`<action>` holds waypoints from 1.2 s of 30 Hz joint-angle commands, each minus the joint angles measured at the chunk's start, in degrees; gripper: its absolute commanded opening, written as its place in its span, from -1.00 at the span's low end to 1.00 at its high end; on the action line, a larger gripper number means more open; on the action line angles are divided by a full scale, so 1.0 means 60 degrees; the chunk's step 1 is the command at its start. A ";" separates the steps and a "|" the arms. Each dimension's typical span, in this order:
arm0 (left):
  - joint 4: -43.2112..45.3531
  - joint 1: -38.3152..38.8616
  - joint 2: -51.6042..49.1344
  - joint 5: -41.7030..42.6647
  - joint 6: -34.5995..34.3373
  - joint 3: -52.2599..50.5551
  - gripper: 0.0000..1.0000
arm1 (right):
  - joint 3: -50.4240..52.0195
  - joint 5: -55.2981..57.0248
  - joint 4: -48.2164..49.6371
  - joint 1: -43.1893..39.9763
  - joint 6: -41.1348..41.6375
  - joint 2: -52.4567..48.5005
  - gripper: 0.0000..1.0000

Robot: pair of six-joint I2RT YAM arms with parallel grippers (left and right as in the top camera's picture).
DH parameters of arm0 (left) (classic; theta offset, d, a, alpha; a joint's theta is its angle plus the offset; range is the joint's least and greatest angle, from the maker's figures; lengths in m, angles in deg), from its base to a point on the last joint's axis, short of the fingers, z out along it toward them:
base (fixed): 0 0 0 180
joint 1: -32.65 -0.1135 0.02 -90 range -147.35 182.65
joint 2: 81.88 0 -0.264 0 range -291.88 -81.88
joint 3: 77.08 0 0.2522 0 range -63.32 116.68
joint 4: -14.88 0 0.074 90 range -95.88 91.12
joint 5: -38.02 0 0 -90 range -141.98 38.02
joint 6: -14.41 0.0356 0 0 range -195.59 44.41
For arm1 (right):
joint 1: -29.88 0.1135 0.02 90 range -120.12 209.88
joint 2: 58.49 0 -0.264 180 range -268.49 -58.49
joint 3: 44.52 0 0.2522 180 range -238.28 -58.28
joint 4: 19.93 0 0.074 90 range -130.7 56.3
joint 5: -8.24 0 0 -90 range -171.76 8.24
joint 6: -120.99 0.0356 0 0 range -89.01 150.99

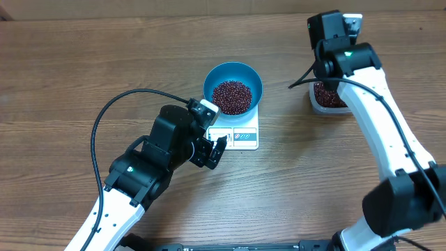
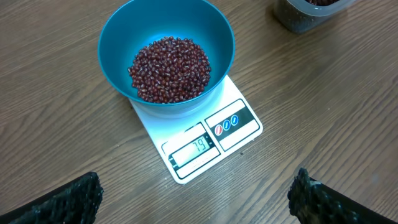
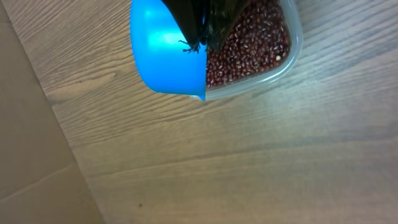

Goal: Scoop item into bowl and weigh 150g on scale
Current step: 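Move the empty blue cup back over the bean tub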

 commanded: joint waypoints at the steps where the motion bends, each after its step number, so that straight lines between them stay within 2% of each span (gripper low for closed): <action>1: 0.0000 -0.0058 0.0018 0.0106 0.0113 0.0186 0.99 | -0.0182 0.0135 0.0018 -0.0022 0.0142 -0.0579 -0.93; 9: -0.0004 -0.0058 0.0018 0.0106 0.0117 0.0186 0.99 | -0.0182 0.0142 0.0018 -0.0025 0.0098 -0.1260 -0.93; 21: -0.0004 -0.0058 0.0018 0.0102 0.0117 0.0186 0.99 | -0.0171 0.0317 0.0025 -0.0025 -0.0667 -0.1942 -0.93; 30: -0.0004 -0.0058 0.0018 0.0102 0.0120 0.0186 1.00 | -0.0171 0.0936 0.0018 -0.0025 -0.1967 -0.2280 -0.92; 36: -0.0004 -0.0058 0.0018 0.0098 0.0120 0.0186 0.99 | -0.0164 0.0918 0.0015 -0.0025 -0.1985 -0.2288 -0.92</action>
